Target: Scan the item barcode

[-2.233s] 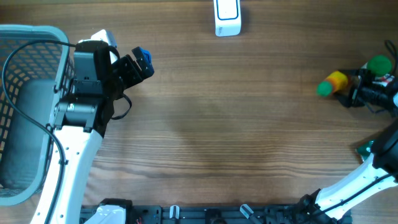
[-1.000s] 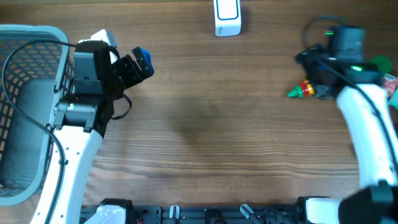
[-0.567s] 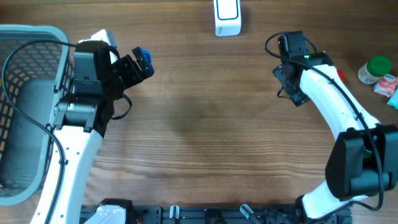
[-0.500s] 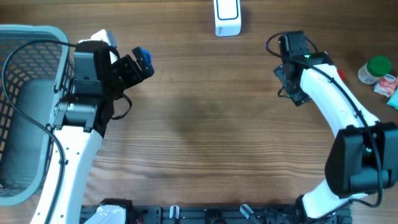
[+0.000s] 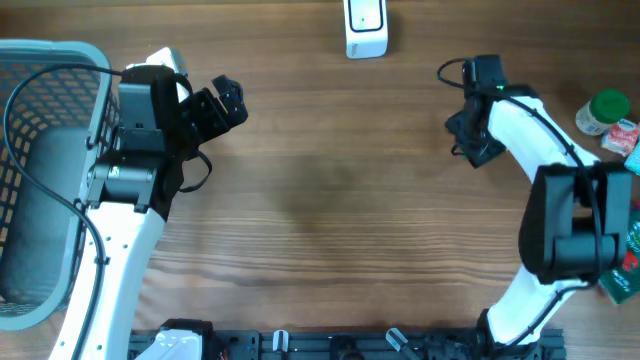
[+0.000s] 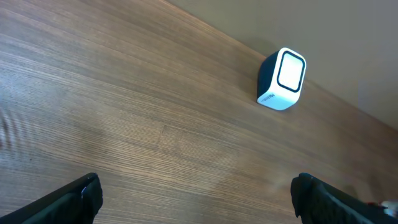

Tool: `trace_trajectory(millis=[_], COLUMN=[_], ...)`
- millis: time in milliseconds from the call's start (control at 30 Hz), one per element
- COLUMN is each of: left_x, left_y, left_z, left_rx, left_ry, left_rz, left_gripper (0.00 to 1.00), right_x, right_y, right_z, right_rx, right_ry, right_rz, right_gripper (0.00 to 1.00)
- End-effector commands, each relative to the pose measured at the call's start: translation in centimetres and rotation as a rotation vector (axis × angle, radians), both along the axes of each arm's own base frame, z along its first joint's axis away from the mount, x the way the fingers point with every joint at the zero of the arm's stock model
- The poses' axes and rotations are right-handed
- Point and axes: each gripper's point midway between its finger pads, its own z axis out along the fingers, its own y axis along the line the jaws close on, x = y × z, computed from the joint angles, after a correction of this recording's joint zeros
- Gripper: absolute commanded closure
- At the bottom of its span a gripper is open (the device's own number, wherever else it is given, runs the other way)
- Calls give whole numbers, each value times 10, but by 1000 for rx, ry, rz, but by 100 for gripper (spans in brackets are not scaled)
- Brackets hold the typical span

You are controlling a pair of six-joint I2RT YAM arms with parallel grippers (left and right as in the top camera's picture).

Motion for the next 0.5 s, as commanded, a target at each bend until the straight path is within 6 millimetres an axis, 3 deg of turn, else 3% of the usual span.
trace_trajectory(millis=[0, 300, 467], left_x=[1, 1, 1], left_y=[4, 4, 4], left_z=[1, 1, 1], left_rx=[20, 20, 20], left_ry=[-8, -8, -8], left_rz=[2, 2, 1], left_gripper=[0, 0, 0], right_x=[-12, -15, -11], right_y=[6, -8, -15], right_z=[-37, -41, -17], right_rx=[30, -15, 105], right_ry=[103, 121, 94], right_rz=[7, -23, -71], right_gripper=[46, 70, 83])
